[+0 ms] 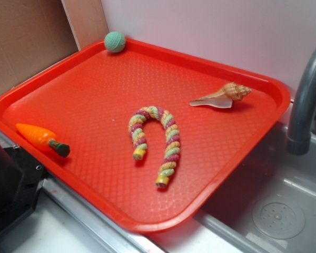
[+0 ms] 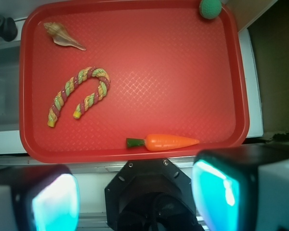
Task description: Grab the shell.
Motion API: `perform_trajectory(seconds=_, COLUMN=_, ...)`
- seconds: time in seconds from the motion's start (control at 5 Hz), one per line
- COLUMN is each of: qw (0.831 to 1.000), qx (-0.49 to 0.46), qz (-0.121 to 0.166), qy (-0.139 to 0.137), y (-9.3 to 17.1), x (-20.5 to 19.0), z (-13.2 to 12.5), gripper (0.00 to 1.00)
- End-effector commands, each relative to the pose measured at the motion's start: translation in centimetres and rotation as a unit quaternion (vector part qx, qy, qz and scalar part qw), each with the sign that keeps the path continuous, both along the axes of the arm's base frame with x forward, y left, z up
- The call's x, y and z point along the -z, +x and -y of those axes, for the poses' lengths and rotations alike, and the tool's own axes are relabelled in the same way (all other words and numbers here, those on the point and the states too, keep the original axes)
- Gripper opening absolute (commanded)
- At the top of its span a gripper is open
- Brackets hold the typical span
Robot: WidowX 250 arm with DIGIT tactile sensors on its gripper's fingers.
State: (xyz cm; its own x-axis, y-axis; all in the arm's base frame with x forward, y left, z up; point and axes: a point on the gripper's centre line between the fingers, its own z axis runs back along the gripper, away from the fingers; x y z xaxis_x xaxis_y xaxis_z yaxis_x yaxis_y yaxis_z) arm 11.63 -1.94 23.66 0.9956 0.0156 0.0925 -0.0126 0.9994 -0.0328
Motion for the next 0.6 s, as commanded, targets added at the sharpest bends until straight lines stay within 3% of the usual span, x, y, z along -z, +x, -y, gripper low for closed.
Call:
perform_trajectory(seconds=0.0, qw=1.000, qx=0.000, qz=0.000, qy=0.000, y=0.0, x=0.0, z=0.0, gripper=1.00)
perform_trajectory(seconds=0.4, qw=0.984, qx=0.168, qz=0.054, qy=0.003, y=9.7, x=5.3, z=5.5, gripper=1.00)
